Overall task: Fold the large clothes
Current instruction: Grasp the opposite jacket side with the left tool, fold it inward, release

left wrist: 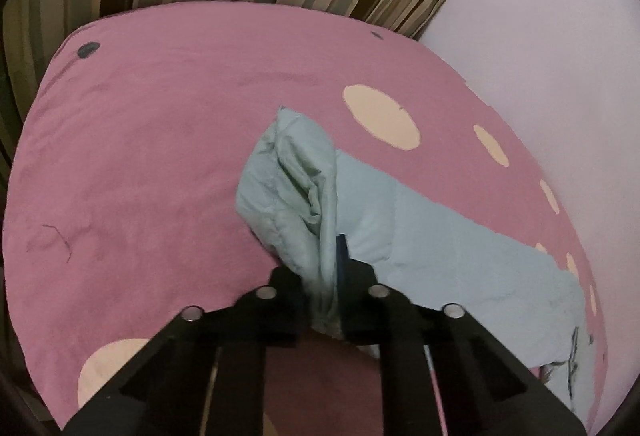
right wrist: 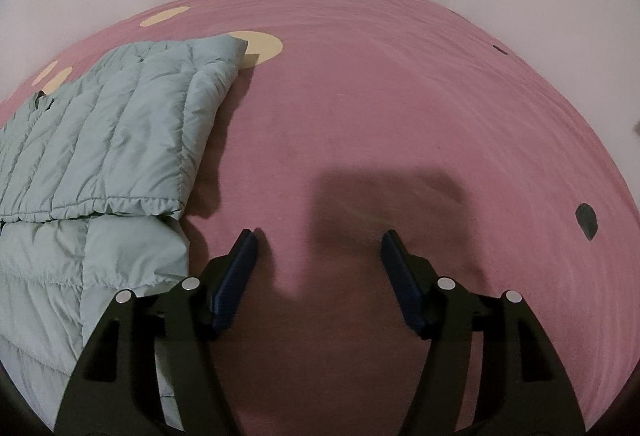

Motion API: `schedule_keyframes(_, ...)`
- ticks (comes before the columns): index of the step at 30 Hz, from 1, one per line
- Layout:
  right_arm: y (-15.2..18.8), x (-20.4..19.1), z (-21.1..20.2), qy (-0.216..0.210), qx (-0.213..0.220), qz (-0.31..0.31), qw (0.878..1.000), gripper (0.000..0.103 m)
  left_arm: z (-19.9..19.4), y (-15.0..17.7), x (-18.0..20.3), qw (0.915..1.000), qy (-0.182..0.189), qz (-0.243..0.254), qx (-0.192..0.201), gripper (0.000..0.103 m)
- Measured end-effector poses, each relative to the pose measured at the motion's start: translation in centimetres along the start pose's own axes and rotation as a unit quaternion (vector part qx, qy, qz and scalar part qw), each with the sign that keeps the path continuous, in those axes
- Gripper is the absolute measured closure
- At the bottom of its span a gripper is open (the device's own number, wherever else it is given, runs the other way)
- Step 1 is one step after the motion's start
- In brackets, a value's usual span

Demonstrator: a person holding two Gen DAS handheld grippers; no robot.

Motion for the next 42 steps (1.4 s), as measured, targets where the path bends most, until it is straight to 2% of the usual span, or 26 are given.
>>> schedule_keyframes(5,0.0,0.1,-0.1,0.000,0.002,0.002,1.000,0.038,-2.2,-0.9,6.0,0.9970,0.025,0.063,0.037,0.094)
schedule_keyframes(8,0.2,-0.1,-0.3,-0.002,0.002,0.007,1.000,0.038,-3.6,-0.4,11.2,0.9915,0.045,0.109,0.055,0.094)
schedule_keyframes(11,0.2,0.0,-0.3,-0.005,0.002,0.013,1.000,0.038,-5.1,1.2,17.2,0.9821,0.070,0.160,0.070,0.094)
schedule_keyframes(17,0.2,0.0,-0.3,-0.007,0.002,0.016,1.000,0.038,-7.7,7.2,29.6,0.9558,0.129,0.252,0.078,0.094)
schedule_keyframes(21,0.3,0.0,-0.3,-0.011,0.002,0.021,1.000,0.038,-9.4,13.6,38.2,0.9313,0.177,0.312,0.065,0.094)
schedule_keyframes(23,0.3,0.1,-0.3,-0.013,0.002,0.025,1.000,0.038,-9.9,16.3,40.9,0.9218,0.193,0.331,0.057,0.094)
schedule_keyframes(25,0.3,0.0,-0.2,-0.016,0.002,0.028,0.999,0.037,-10.5,19.9,44.2,0.9073,0.208,0.362,0.049,0.094)
schedule_keyframes(29,0.3,-0.2,-0.2,-0.018,0.002,0.030,0.999,0.037,-11.4,26.7,48.4,0.8832,0.225,0.411,0.028,0.094)
schedule_keyframes(31,0.4,-0.2,-0.2,-0.019,0.002,0.032,0.999,0.037,-11.6,29.0,49.6,0.8760,0.230,0.424,0.019,0.094)
schedule_keyframes(36,0.5,-0.3,-0.3,-0.023,0.002,0.035,0.999,0.035,-11.8,34.5,52.0,0.8625,0.239,0.446,-0.014,0.094)
schedule_keyframes(42,0.4,-0.6,-0.2,-0.027,0.001,0.035,0.999,0.032,-12.1,38.6,53.4,0.8481,0.238,0.473,-0.024,0.094)
Point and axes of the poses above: each gripper's, at about its wrist camera, not at the fingertips, and z roughly the way its jaws point, x to its right, y to its underside, the point moved 10 cm from there along z, roughly the way its jaws point, and after that the axes turned 8 degrees about x, right-handed, at the moved point
